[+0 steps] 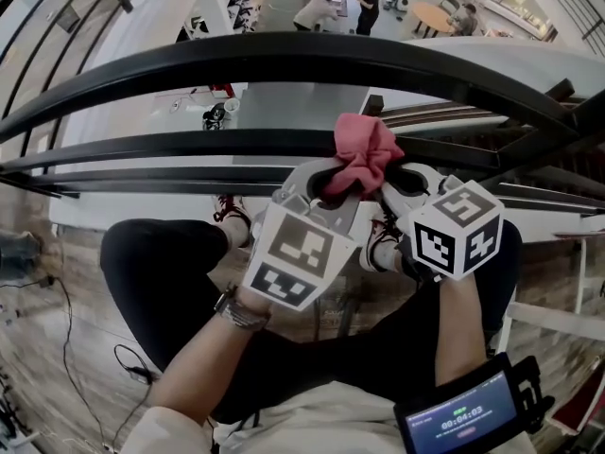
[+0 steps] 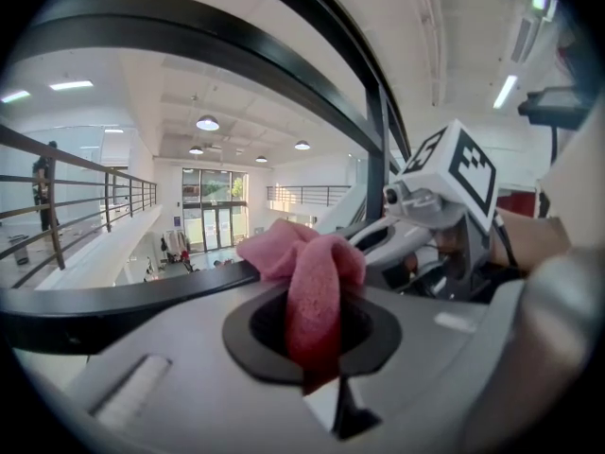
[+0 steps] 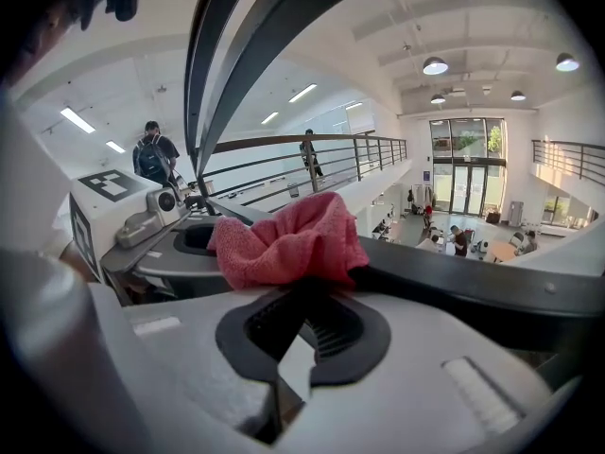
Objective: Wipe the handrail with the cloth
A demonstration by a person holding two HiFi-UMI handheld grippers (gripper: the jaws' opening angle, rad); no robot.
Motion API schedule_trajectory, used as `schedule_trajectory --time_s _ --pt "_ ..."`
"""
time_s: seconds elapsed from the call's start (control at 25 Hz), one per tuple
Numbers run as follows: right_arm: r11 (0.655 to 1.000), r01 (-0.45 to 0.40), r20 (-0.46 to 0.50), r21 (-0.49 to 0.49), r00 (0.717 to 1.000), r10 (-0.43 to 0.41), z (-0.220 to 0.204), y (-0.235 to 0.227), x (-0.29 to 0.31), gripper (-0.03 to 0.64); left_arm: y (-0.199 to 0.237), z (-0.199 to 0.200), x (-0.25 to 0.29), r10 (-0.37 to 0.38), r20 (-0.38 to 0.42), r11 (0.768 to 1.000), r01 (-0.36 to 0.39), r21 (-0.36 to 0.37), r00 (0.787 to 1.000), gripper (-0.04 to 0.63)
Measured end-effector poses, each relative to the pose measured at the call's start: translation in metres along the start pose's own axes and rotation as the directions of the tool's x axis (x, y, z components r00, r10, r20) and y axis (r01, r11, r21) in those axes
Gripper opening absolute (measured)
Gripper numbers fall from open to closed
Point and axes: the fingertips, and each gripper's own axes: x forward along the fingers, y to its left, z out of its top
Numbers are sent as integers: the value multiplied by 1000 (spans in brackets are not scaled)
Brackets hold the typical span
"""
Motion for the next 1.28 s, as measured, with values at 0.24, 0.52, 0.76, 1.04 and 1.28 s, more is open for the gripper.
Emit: schedule_trajectory --time_s 0.24,0.52,0.76,1.04,1.28 --pt "998 -16 -6 -60 1000 16 10 28 22 2 23 -8 -27 85 16 994 -86 71 996 31" --pt "989 -71 27 -131 997 75 31 66 33 2 45 -7 -66 129 73 990 -132 43 989 31" --pt "978 -76 76 -195 993 93 53 93 39 1 59 2 -96 202 123 976 -211 62 972 29" --pt "973 -82 126 -215 986 111 71 109 45 0 72 9 -116 270 177 959 -280 34 946 29" --pt "971 -90 137 -223 983 123 77 113 49 0 79 10 -121 278 189 958 -287 19 942 29"
